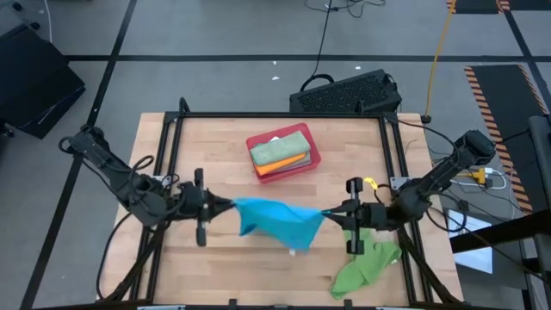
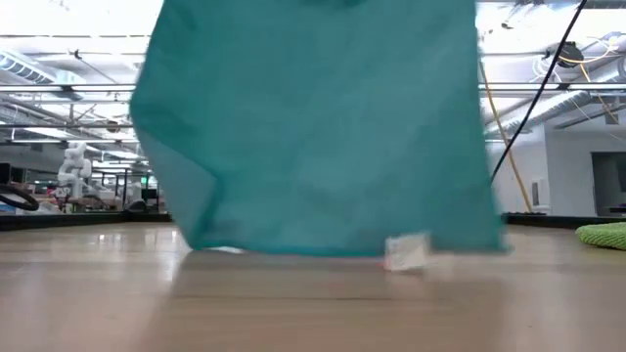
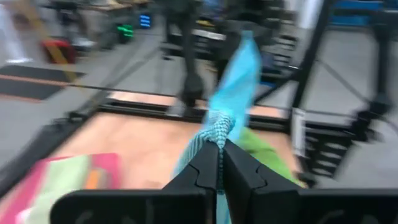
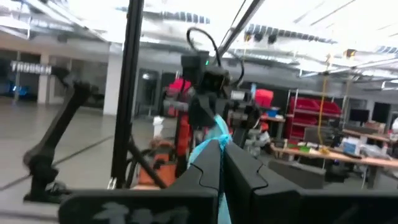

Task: Fold microfiber towels
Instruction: Fold the blue microfiber cloth

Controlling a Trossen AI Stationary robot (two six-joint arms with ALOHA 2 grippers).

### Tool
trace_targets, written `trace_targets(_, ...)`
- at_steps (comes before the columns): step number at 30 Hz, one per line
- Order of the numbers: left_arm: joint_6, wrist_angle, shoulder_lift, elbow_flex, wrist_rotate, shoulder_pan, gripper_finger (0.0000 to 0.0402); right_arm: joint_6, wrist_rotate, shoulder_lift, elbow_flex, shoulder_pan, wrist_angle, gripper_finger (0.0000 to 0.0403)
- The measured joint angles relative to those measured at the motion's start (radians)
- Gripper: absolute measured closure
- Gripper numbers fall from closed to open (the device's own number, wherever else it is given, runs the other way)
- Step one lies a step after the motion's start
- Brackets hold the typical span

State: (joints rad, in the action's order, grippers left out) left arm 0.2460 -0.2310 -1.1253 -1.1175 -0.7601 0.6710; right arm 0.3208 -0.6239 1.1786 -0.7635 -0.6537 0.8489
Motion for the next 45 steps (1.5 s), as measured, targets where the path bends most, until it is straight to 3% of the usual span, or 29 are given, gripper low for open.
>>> trace_targets(7,0.02,0.05,-0.007,0.0,0.241,0.051,0.0397,-0.056,0.042,0.0,0.0,-0.017,-0.008,0.0403)
trace_targets(14,-0.008,0.219,-0.023,-0.001,0.341,0.122,0.0388,-0.065,0.049,0.0,-0.053,-0.077,-0.042,0.0403)
trace_targets(20,-0.016,0.176,-0.023,-0.001,0.282,0.158,0.0394,-0.043,0.046,0.0,-0.113,-0.123,-0.153,0.0403)
trace_targets(28,0.209,-0.258,-0.026,0.001,0.051,0.123,0.0397,-0.161,-0.109,0.0,-0.11,-0.048,-0.468,0.0403)
trace_targets(31,0.285,-0.344,-0.027,0.033,-0.008,0.083,0.0393,-0.198,-0.11,0.0,-0.083,0.017,-0.531,0.0403)
trace_targets(38,0.31,-0.349,-0.028,0.161,0.041,-0.016,0.0394,-0.221,-0.091,0.0,0.062,0.162,-0.518,0.0403)
trace_targets(45,0.315,-0.311,-0.028,0.3,0.14,-0.061,0.0386,-0.314,0.104,0.002,0.191,0.267,-0.455,0.0403)
